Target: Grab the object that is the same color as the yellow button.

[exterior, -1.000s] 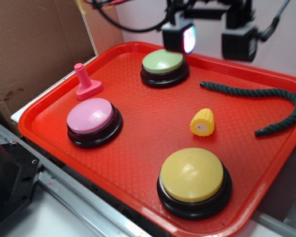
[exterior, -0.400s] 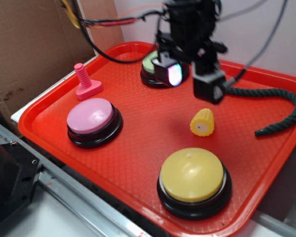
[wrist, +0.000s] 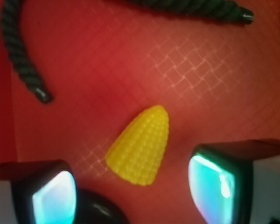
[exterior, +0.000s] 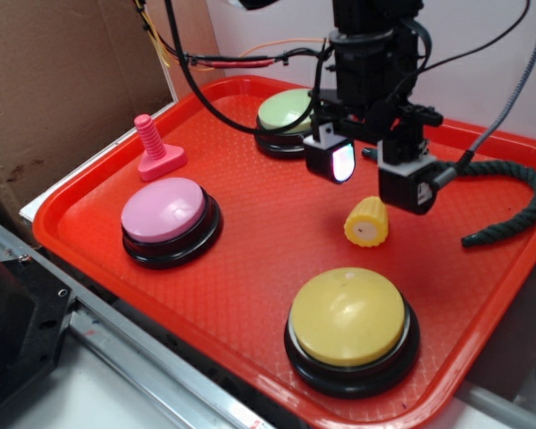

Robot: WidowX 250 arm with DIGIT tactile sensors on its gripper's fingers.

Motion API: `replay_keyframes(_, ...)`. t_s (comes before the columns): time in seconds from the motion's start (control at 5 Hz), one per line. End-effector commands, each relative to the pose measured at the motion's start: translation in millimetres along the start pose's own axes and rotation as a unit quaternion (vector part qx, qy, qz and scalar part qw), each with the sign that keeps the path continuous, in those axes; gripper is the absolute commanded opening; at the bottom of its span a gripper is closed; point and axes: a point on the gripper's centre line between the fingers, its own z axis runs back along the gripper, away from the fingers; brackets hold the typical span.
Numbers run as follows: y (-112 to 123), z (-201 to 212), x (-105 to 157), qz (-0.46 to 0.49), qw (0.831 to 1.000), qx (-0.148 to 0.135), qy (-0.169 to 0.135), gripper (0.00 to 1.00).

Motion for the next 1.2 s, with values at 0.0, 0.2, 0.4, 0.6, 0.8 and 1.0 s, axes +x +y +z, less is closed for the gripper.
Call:
replay_keyframes(0.0,7,-2,4,-0.063,0.996,0.057,0.0,1.0)
replay_keyframes(0.2,6,-11,8,-0.088,0.994,0.066,0.02,1.0)
replay_keyframes(0.4,2,-20,11,-0.099,0.993,0.056,0.03,0.32)
replay_keyframes(0.6,-2,-23,10,-0.092,0.994,0.052,0.029,0.0)
replay_keyframes(0.8,-3,-9,7,-0.142,0.988,0.041,0.037,0.0)
replay_keyframes(1.0,-1,40,-28,-0.198,0.979,0.006,-0.055,0.0)
